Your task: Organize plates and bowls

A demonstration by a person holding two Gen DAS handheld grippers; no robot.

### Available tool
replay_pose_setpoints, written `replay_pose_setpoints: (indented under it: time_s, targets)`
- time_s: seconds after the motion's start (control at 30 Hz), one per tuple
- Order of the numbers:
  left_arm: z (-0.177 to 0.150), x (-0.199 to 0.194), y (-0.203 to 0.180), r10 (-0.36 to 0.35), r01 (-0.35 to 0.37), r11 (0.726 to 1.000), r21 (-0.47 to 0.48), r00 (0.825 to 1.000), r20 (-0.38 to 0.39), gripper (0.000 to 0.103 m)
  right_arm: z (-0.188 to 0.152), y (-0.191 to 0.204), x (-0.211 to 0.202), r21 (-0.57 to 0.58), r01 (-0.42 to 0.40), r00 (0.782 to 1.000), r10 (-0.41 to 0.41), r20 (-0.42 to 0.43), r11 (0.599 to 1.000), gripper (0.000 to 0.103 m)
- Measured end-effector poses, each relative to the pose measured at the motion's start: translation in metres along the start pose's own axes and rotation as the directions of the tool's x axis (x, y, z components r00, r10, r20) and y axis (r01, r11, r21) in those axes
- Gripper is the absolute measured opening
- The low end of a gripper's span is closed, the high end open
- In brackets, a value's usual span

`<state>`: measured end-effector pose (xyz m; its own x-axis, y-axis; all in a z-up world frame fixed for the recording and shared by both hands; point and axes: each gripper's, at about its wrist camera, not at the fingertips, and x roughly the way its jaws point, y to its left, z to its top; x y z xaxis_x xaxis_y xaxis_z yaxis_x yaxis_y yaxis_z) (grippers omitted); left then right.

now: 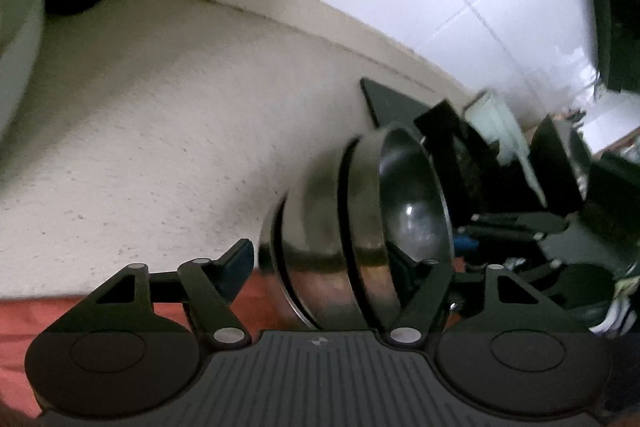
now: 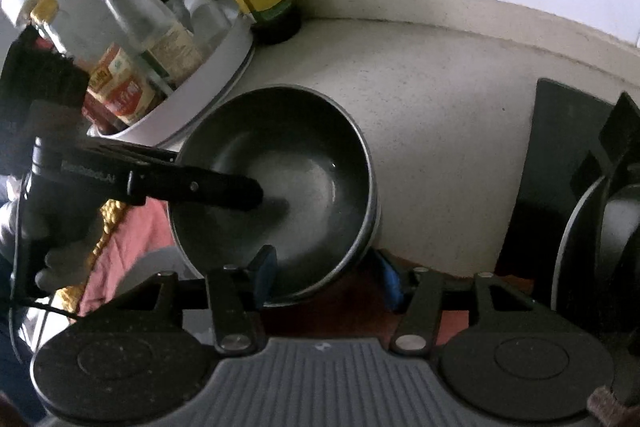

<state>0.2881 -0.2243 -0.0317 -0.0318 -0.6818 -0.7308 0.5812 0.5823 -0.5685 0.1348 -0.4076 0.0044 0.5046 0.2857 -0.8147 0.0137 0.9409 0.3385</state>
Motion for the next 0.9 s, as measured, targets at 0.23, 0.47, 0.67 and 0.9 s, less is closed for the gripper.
replay_pose_setpoints:
  time_s: [0.23, 0.47, 0.67, 0.9]
  targets:
    - [-0.010, 0.009, -0.002, 0.007, -0.007, 1.000, 0.016, 1.000, 0.014, 0.073, -0.002, -0.007, 0.003, 0.020, -0.023, 0.999, 0.023, 0.031, 1.000, 0.050]
    - [0.014, 0.022, -0.016, -0.002, -0.005, 0.997, 0.083, 0.996, 0.091, 0.073, -0.002, -0.024, -0.006, 0.136, -0.049, 0.992, 0.032, 0.124, 0.990, 0.050]
    - [0.029, 0.039, -0.022, 0.027, -0.034, 0.991, 0.127, 0.998, 0.058, 0.073, 0.024, -0.040, -0.007, 0.088, 0.046, 0.982, -0.061, 0.176, 0.995, 0.046]
    - [0.028, 0.041, -0.008, 0.049, -0.054, 0.993, 0.108, 0.998, 0.048, 0.084, 0.026, -0.052, 0.000, 0.153, -0.043, 0.990, 0.021, 0.142, 0.987, 0.046]
